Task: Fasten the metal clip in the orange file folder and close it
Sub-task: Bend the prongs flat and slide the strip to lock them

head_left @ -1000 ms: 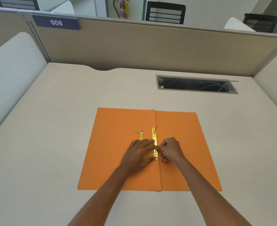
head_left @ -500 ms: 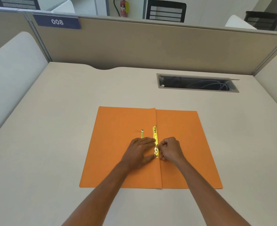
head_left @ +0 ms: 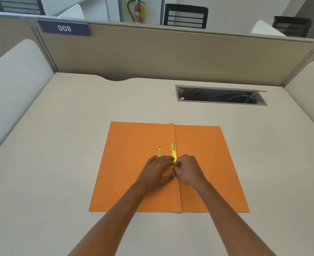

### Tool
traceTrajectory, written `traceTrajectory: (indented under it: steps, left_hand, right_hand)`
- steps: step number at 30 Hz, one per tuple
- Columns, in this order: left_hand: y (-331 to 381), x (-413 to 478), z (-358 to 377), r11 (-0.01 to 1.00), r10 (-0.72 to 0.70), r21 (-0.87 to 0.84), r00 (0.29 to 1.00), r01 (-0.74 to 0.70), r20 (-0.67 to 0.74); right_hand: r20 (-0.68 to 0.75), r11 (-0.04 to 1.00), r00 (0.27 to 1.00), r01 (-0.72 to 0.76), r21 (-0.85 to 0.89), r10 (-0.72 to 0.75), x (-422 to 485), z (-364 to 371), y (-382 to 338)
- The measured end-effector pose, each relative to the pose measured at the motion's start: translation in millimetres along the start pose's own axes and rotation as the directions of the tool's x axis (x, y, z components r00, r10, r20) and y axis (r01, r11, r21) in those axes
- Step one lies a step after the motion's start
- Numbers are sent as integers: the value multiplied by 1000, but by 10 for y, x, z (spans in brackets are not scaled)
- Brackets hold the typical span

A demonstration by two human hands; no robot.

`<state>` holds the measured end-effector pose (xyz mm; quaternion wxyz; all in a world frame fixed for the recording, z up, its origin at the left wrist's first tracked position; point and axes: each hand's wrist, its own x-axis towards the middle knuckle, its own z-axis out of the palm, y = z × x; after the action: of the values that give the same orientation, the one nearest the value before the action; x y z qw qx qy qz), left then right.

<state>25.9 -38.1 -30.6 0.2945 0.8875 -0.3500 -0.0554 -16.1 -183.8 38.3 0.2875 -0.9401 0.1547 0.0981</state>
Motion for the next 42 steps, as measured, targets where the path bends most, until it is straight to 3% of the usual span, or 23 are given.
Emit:
traceTrajectory:
  steps: [5, 15, 29, 42]
  left_hand:
    - [13, 4, -28, 999, 12, 30, 999, -13, 35]
    - [5, 18, -38, 999, 4, 49, 999, -7, 54]
    - [5, 21, -52, 999, 23, 49, 999, -25, 37]
    - [15, 30, -51, 997, 31, 74, 999, -33, 20]
  right_hand:
    - [-91, 999, 996, -11, 37, 14, -60, 50, 105]
    - [-225, 982, 971, 121, 145, -86, -284, 245, 224]
    - [-233, 978, 950, 200, -61, -209, -379, 314, 269]
    - [-147, 972, 979, 106, -207, -138, -333, 313, 70]
